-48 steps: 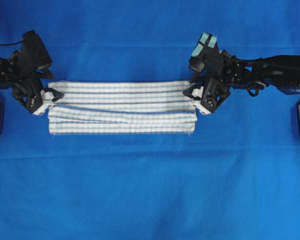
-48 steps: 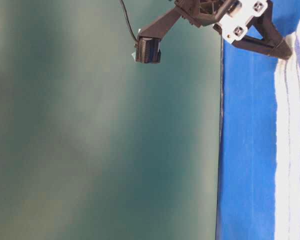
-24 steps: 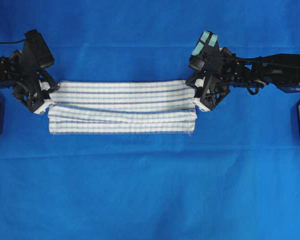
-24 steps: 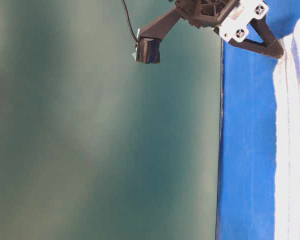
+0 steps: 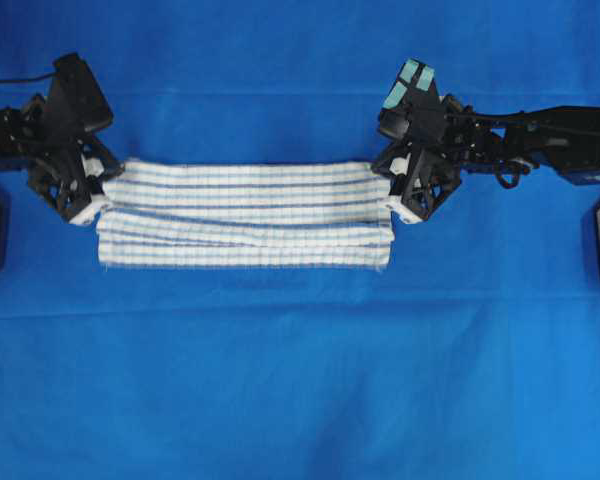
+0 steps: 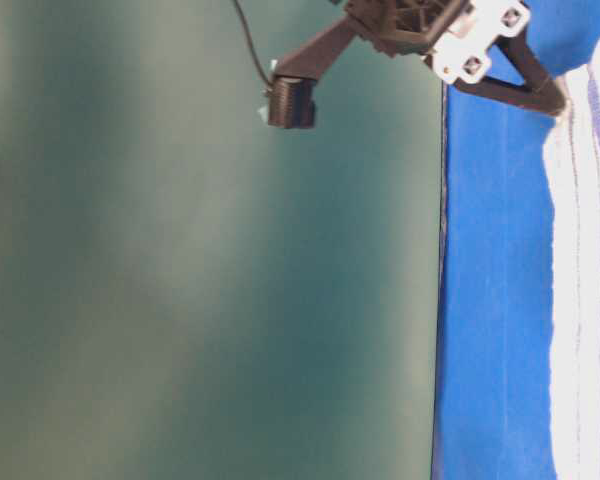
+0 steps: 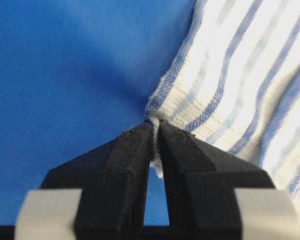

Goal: Fold the blue towel.
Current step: 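Swing the towel strip so it lies vertically, left gripper pulling toward center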

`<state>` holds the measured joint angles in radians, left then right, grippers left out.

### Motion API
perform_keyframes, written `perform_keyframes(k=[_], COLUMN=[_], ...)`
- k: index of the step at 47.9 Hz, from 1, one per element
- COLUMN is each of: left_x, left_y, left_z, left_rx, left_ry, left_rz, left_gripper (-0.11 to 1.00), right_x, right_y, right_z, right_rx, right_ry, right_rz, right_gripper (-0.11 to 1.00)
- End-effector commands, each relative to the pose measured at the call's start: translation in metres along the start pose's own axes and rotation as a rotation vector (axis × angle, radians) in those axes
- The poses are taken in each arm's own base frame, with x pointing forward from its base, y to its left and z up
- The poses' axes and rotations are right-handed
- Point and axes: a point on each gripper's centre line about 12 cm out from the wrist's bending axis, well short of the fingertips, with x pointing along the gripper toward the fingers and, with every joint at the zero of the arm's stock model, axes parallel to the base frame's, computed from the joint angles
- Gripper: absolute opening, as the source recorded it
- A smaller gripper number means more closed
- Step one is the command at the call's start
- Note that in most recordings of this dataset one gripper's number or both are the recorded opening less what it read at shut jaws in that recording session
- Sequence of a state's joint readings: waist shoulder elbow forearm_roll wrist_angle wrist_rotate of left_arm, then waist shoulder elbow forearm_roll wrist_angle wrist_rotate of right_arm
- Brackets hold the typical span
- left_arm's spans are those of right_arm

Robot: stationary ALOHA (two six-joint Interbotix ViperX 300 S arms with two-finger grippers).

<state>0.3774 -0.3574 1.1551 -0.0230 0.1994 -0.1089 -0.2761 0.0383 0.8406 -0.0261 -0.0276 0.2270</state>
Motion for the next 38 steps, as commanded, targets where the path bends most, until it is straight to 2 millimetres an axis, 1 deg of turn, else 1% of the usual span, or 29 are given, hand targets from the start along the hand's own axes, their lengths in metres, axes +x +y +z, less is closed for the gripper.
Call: perform_keyframes(k=[1, 7, 11, 19, 24, 28, 38], left_x=[-0.015, -0.038, -0.056, -0.088, -0.103, -0.108, -0.106], left_y=[-0.003, -0.009, -0.015, -0.028, -0.032, -0.033, -0.035], left_z=[0.013, 0.024, 0.030, 0.034, 0.035, 0.035, 0.035], left_rx=[0.006, 0.019, 0.039, 0.072, 0.086, 0.091, 0.090], left_ry=[-0.018, -0.062, -0.126, -0.240, -0.299, -0.318, -0.312], left_rz=[-0.005, -0.024, -0.049, -0.107, -0.134, -0.143, -0.148], left_gripper=[0.04, 0.04, 0.04, 0.04, 0.04, 0.04, 0.04], right_x=[-0.021, -0.044, -0.061, -0.094, -0.105, -0.110, -0.112], right_y=[0.005, 0.008, 0.010, 0.012, 0.013, 0.013, 0.014], right_z=[0.024, 0.038, 0.047, 0.061, 0.065, 0.066, 0.069], right_rx=[-0.006, -0.006, -0.005, -0.007, -0.006, -0.006, -0.006], right_ry=[-0.078, -0.123, -0.154, -0.213, -0.234, -0.248, -0.261], right_rz=[0.016, 0.024, 0.029, 0.039, 0.043, 0.045, 0.048], right_gripper=[0.03, 0.03, 0.03, 0.03, 0.03, 0.03, 0.03])
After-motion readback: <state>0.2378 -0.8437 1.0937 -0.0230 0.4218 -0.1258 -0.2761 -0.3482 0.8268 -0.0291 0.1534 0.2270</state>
